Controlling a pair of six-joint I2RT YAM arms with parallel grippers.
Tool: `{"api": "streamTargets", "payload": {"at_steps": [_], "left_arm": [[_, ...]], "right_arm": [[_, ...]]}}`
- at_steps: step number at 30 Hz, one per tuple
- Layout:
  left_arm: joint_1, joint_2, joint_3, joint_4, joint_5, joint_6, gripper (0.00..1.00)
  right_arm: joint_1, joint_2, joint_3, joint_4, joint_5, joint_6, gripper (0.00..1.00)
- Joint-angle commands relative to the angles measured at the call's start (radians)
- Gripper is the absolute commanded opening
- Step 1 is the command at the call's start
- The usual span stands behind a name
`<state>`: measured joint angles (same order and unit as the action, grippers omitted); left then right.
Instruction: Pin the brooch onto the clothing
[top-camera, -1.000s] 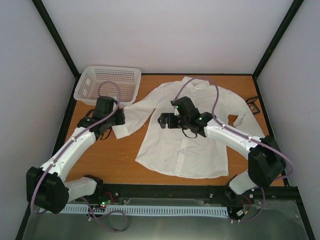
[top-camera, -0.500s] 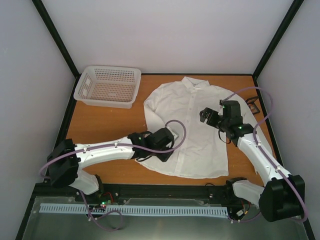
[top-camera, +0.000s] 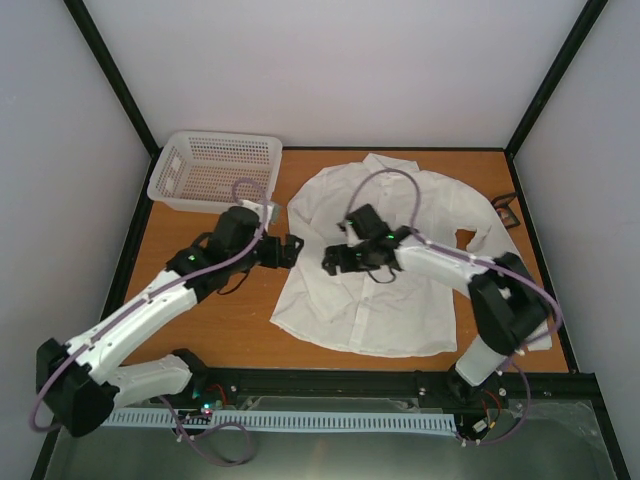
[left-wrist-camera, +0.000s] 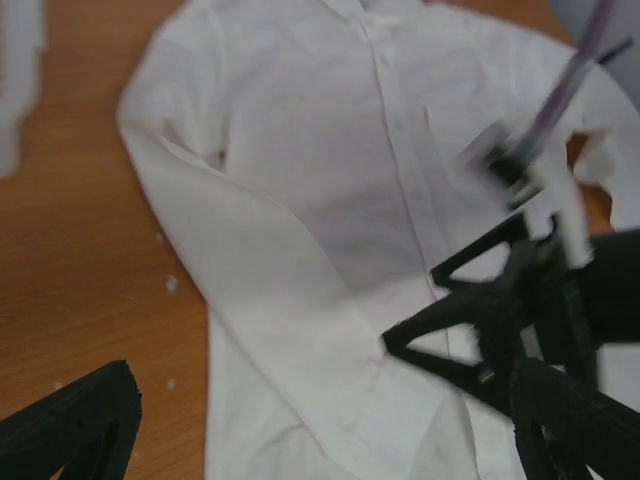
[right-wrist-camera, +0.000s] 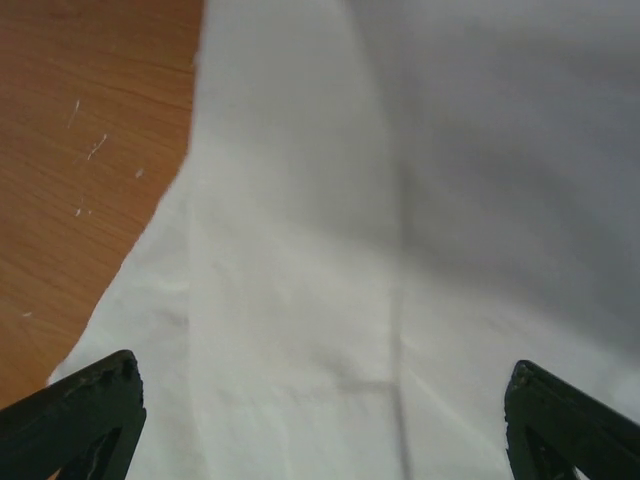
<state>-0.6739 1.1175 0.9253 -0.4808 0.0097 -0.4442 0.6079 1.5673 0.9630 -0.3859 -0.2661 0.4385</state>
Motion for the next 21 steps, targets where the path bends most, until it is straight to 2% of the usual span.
{"api": "streamTargets", "payload": {"at_steps": [1,3,7,15,19,21], "left_arm": [[0.056,-0.122,0.024,-0.001,-0.104,-0.039,1.0],[0.057,-0.177,0.058,-0.001,-0.18,-0.02,1.0],[0.057,-0.256,0.119,0.023,-0.247,0.033,1.0],[0.057,-0.326,0.116,0.035,-0.265,0.053,1.0],[0.056,-0.337,0.106,0.037,-0.27,0.057,1.0],[0.057,-0.337,0.11,0.034,-0.275,0.063,1.0]], "right_arm": [[0.176,0.182,0.244,-0.188,0.228,-0.043,0.88],[0.239,0.264,0.342,-0.291,0.309,-0.042,0.85],[0.305,0.372,0.46,-0.398,0.354,-0.046,0.73],[0.333,0.47,0.555,-0.452,0.368,-0.036,0.52],[0.346,0.5,0.587,-0.457,0.353,-0.039,0.49],[0.353,0.513,0.604,-0.46,0.358,-0.04,0.54]]}}
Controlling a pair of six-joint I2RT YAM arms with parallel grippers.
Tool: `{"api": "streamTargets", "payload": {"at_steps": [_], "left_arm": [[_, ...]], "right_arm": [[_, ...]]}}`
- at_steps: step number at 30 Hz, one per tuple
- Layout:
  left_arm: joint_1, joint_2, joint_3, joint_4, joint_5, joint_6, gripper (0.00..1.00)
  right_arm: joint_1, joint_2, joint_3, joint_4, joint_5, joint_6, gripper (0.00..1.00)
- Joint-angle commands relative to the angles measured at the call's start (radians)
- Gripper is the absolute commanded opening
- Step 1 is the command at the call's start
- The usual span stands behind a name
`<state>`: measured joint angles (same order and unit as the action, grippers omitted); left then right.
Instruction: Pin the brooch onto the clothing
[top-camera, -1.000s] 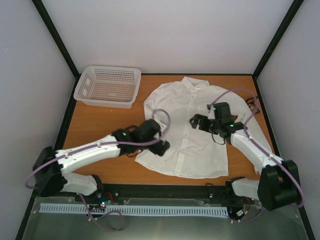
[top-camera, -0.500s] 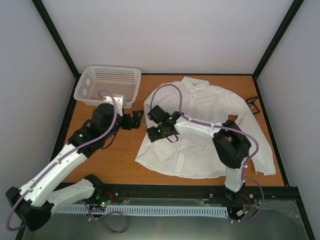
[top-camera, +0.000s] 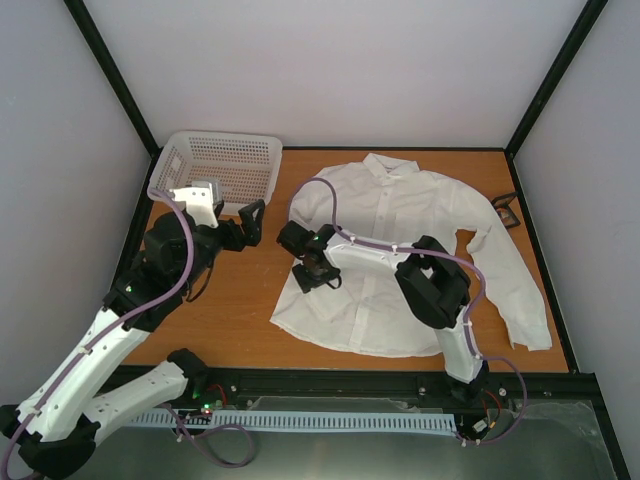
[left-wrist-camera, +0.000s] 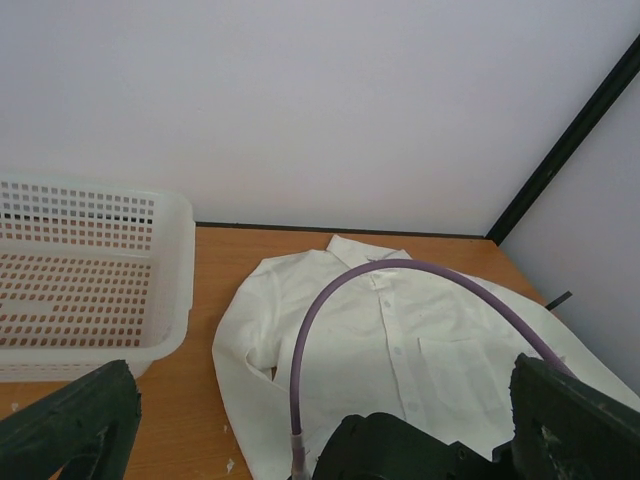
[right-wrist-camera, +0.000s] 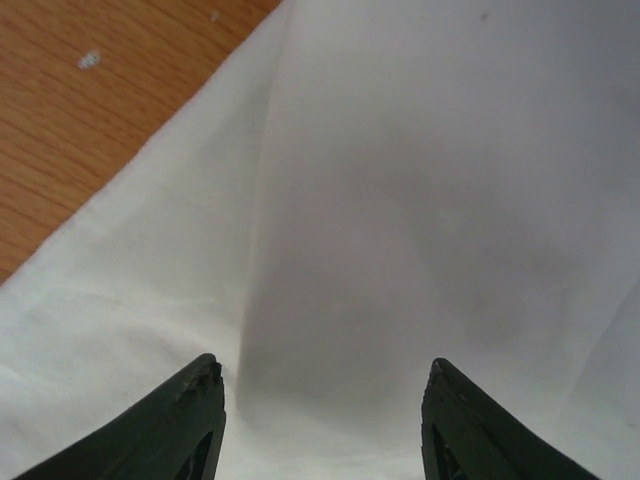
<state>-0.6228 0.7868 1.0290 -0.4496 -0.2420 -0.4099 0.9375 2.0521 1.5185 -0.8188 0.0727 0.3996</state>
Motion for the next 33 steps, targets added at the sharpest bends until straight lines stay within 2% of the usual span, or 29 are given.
{"api": "streamTargets", "payload": {"at_steps": [1,4,8,11,16,20,24,26,29,31,33], "left_arm": [[0.006,-0.008,0.006,0.003,-0.026,0.031,1.0],[0.006,-0.012,0.004,0.002,-0.028,0.033,1.0],[0.007,-0.017,0.002,0.0,-0.026,0.038,1.0],[0.006,-0.021,0.004,-0.004,-0.032,0.043,1.0],[0.006,-0.034,0.011,-0.009,-0.046,0.053,1.0],[0.006,-0.039,0.002,-0.003,-0.051,0.053,1.0],[0.006,-0.037,-0.012,-0.002,-0.03,0.037,1.0],[0.006,-0.035,-0.02,-0.005,-0.012,0.023,1.0],[0.006,-0.039,-0.04,-0.003,0.011,-0.002,1.0],[0.006,-0.036,-0.072,0.015,0.044,-0.011,1.0],[0.007,-0.011,-0.093,0.026,0.085,-0.027,1.0]], "right_arm": [[0.024,0.036,0.055,-0.027,0.017,-0.002,0.56],[0.027,0.066,0.086,-0.037,0.014,-0.002,0.56],[0.03,0.095,0.109,-0.045,0.032,0.009,0.44],[0.032,0.088,0.128,-0.057,0.035,0.014,0.3],[0.034,-0.014,0.126,-0.027,-0.027,0.023,0.04],[0.024,-0.155,0.054,0.127,-0.141,0.062,0.03],[-0.049,-0.346,-0.162,0.478,-0.361,0.241,0.02],[-0.101,-0.472,-0.395,0.728,-0.423,0.398,0.03],[-0.195,-0.659,-0.712,0.998,-0.394,0.651,0.03],[-0.246,-0.77,-0.898,1.074,-0.327,0.774,0.03],[-0.277,-0.844,-1.002,1.064,-0.288,0.817,0.03]]}}
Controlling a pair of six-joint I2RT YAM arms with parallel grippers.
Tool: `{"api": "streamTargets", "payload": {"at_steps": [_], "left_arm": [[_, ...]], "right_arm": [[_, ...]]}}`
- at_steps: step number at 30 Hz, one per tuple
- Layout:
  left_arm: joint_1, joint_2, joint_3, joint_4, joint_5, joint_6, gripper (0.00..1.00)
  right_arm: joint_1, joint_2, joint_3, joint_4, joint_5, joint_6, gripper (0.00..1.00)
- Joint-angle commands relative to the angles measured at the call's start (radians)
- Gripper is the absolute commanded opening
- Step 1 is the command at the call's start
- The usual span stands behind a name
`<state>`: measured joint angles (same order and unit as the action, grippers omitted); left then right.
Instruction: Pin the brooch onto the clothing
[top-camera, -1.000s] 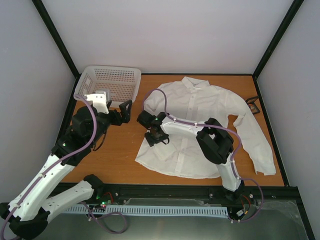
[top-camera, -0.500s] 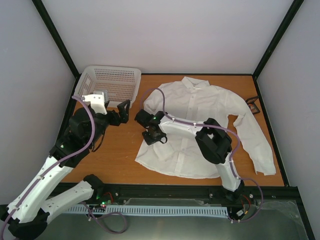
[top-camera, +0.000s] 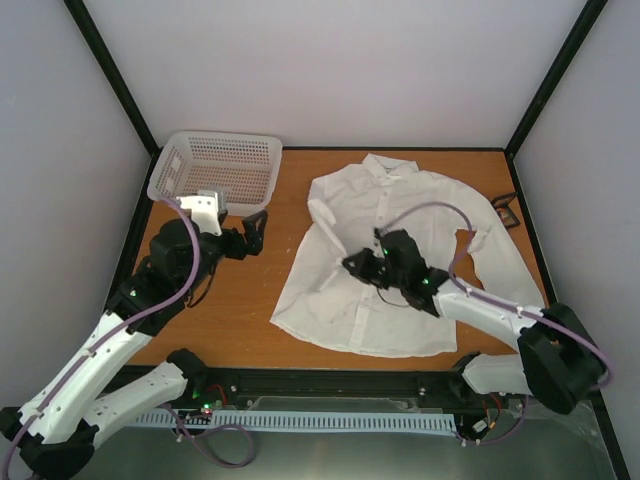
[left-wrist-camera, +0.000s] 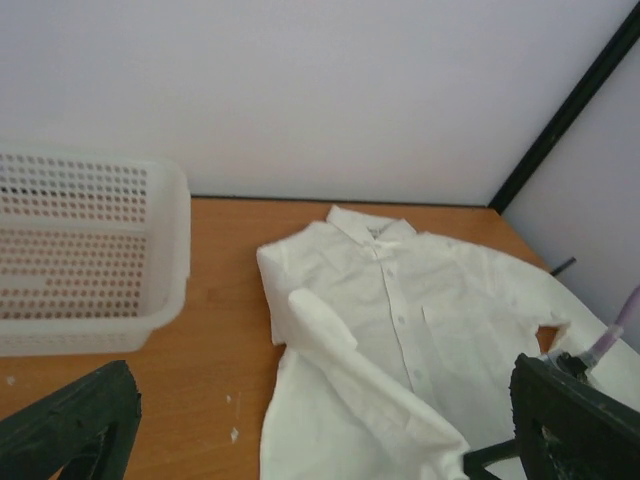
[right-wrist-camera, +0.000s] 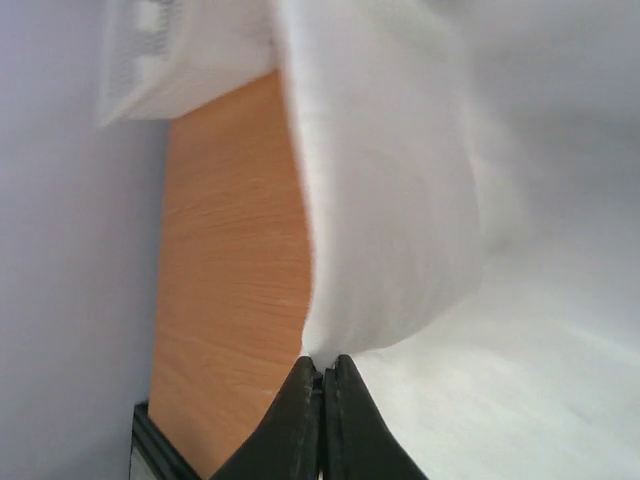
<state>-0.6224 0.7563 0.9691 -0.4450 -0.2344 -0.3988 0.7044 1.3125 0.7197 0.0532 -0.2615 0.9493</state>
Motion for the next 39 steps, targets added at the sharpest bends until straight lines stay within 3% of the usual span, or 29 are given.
{"api": "streamTargets", "payload": {"at_steps": [1,5,10,14,18,31,39], "left_arm": [[0.007,0.037,-0.043,0.029,0.101,-0.047,1.0],[0.006,0.148,-0.081,0.054,0.201,-0.08,1.0],[0.03,0.324,-0.096,0.141,0.438,-0.13,1.0],[0.104,0.444,-0.106,0.292,0.709,-0.213,0.98],[0.208,0.578,-0.106,0.464,0.873,-0.329,0.96],[0.271,1.189,0.37,0.436,0.755,-0.202,1.0],[0.279,1.417,0.568,0.519,0.863,-0.272,1.0]], "right_arm": [[-0.053,-0.121,-0.223,0.163,0.043,0.259,0.03],[-0.059,-0.106,-0.243,0.079,-0.051,0.173,0.03],[-0.107,-0.169,-0.314,0.04,-0.037,0.153,0.03],[-0.186,-0.204,-0.353,-0.015,-0.004,0.082,0.05],[-0.221,-0.173,-0.304,-0.128,-0.024,-0.034,0.05],[-0.286,-0.191,-0.319,-0.207,-0.045,-0.145,0.04],[-0.287,-0.209,-0.32,-0.15,-0.11,-0.157,0.11]]}}
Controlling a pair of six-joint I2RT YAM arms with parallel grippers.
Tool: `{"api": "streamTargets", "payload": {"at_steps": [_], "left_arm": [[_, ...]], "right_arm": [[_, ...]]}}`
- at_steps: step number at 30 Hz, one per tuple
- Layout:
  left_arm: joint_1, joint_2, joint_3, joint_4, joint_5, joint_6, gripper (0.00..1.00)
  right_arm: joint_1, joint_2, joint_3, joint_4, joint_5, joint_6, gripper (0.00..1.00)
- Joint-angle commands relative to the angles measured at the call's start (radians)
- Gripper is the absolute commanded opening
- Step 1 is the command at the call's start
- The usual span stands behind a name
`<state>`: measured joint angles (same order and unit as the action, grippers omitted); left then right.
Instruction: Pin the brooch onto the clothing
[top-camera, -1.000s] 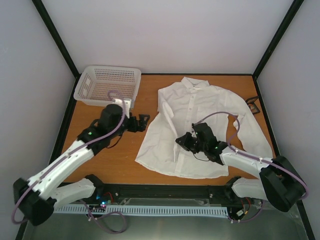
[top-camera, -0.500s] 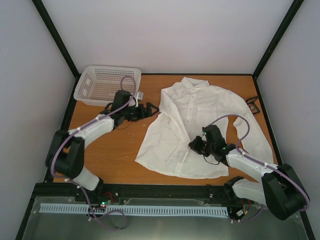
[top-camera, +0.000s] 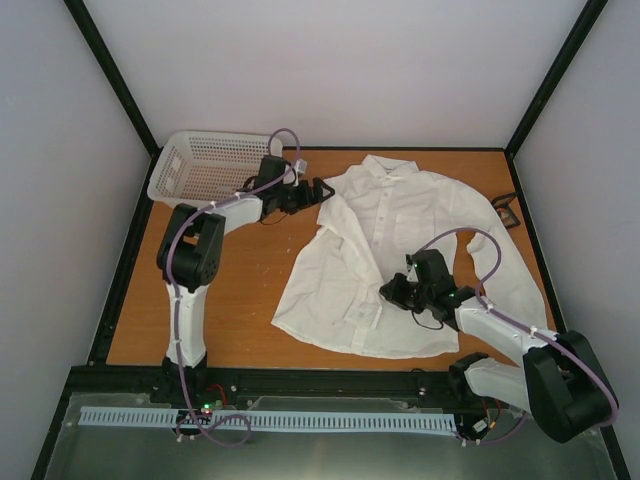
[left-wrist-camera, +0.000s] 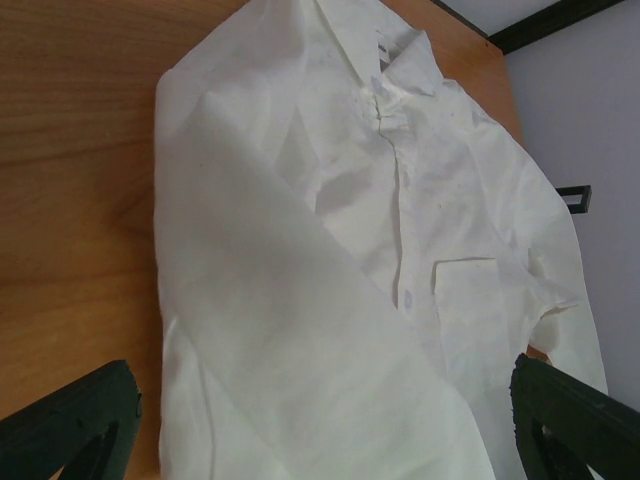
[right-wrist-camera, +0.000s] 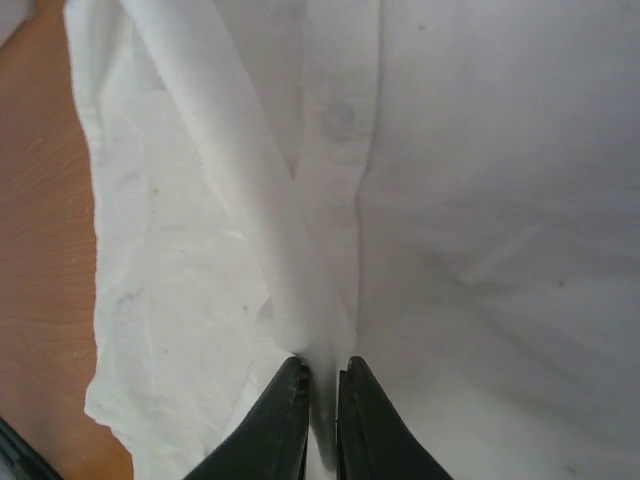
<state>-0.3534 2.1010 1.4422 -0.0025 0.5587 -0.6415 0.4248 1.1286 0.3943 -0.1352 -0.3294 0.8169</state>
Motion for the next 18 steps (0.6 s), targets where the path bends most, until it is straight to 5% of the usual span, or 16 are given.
{"api": "streamTargets", "payload": {"at_steps": [1,10,13,18], "left_arm": [[0.01,0.099,0.118,0.09,0.091,-0.038,1.0],[0.011,0.297,0.387,0.018,0.222,-0.044,1.0],[0.013,0.304,0.428,-0.078,0.127,-0.026,1.0],[0.018,0.184,0.284,-0.032,-0.041,0.027,1.0]], "right_arm": [[-0.008,-0.024,0.007,0.05,-0.055,-0.029,0.12],[-0.003,0.053,0.068,0.076,-0.185,-0.097,0.11],[-0.002,0.044,0.082,0.056,-0.175,-0.105,0.11],[-0.002,0.023,0.068,0.06,-0.176,-0.092,0.1]]}}
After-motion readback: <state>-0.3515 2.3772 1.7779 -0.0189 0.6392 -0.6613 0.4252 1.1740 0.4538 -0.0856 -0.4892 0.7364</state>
